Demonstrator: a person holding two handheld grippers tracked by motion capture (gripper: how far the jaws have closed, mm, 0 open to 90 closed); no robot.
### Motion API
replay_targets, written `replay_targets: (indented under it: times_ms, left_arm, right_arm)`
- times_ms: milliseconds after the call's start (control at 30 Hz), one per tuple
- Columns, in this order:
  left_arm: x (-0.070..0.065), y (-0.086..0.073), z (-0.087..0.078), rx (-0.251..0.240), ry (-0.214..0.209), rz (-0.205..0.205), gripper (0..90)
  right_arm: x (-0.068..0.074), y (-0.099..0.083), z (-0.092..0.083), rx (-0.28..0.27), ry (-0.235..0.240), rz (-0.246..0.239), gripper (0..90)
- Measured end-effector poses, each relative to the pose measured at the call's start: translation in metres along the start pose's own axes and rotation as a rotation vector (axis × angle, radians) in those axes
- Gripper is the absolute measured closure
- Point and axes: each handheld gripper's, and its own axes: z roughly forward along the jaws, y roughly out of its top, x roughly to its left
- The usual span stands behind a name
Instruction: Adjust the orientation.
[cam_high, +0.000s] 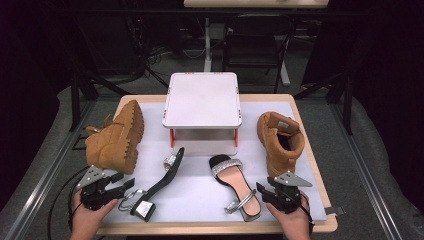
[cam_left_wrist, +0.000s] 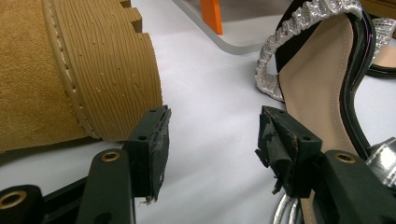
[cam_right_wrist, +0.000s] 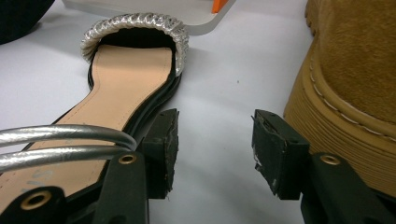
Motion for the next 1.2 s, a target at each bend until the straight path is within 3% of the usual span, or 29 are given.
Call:
replay_targets:
  times_ms: [167, 400, 767, 1200]
  left_arm:
    - [-0.0003, -0.0005, 0.0005, 0.003, -0.002, -0.013, 43.8]
    - [0.0019, -0.0008, -0.0023, 0.001, 0.000, -0.023, 43.7]
    - [0.0014, -0.0012, -0.0011, 0.012, -0.008, -0.019, 43.7]
    - [0.0023, 0.0002, -0.0042, 0.012, -0.052, -0.053, 47.1]
  right_arm:
    - [-0.0025, -0.0001, -0.0018, -0.013, 0.002, 0.020, 50.7]
    - [-0.0001, 0.0009, -0.0023, -0.007, 0.002, 0.009, 50.6]
    - [-0.0008, 0.0001, -0.0019, -0.010, 0.006, 0.022, 50.4]
    - [-0.0020, -0.0001, -0.0012, -0.004, 0.007, 0.028, 50.2]
